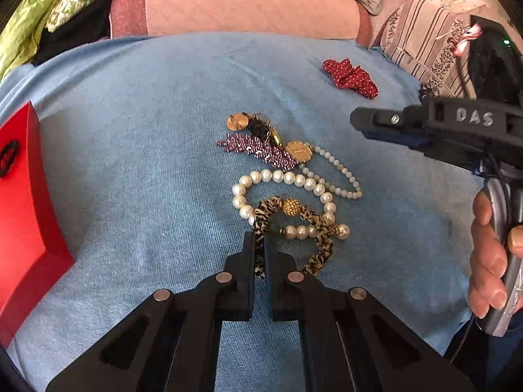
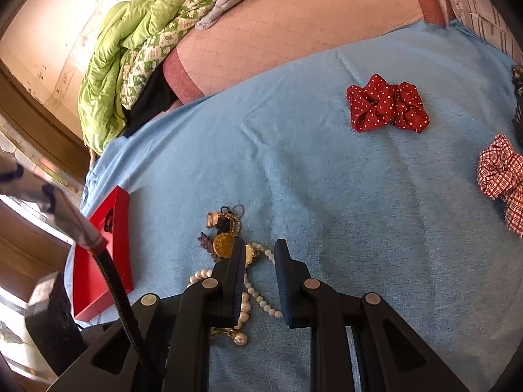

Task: Organize jewelry
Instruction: 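Grasp the leopard-print bracelet with the left tool while the right reaches the pearls, then grasp the pearl bracelet with the right tool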

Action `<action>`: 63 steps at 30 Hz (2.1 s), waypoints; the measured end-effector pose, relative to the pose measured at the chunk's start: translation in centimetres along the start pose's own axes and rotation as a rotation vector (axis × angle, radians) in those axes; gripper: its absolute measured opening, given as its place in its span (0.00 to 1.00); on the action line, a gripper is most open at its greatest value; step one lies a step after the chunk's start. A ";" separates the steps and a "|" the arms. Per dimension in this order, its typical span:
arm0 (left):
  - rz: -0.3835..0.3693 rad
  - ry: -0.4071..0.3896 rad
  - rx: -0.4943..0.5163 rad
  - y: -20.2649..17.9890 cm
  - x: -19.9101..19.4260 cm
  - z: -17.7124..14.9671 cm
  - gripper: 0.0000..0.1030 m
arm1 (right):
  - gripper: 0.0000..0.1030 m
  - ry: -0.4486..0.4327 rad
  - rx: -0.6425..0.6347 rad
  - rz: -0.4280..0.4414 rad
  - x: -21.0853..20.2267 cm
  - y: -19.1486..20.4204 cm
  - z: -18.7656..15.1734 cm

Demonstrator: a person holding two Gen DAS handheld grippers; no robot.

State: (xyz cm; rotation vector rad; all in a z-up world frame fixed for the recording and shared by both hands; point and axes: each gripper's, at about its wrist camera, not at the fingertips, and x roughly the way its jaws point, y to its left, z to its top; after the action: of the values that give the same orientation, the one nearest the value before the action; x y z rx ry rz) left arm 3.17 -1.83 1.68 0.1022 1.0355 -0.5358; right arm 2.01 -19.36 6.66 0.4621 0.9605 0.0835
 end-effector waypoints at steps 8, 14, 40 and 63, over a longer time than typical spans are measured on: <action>-0.038 -0.162 -0.057 2.6 -4.9 1.5 0.04 | 0.19 0.097 -0.094 -0.075 2.1 0.6 -0.6; -0.016 -0.171 -0.072 3.6 -5.2 1.7 0.04 | 0.18 0.161 -0.302 -0.216 4.6 2.6 -1.8; 0.046 -0.285 -0.046 3.9 -7.4 2.3 0.05 | 0.06 -0.303 -0.193 0.034 -5.3 4.2 0.5; 0.101 -0.334 -0.061 4.8 -8.7 2.2 0.05 | 0.06 -0.278 -0.254 0.055 -4.6 6.0 -0.4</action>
State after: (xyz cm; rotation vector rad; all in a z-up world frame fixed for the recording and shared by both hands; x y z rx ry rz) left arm 3.73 4.88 9.33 0.0095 0.7155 -0.4117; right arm -0.17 -15.07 12.48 0.2567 0.6537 0.1838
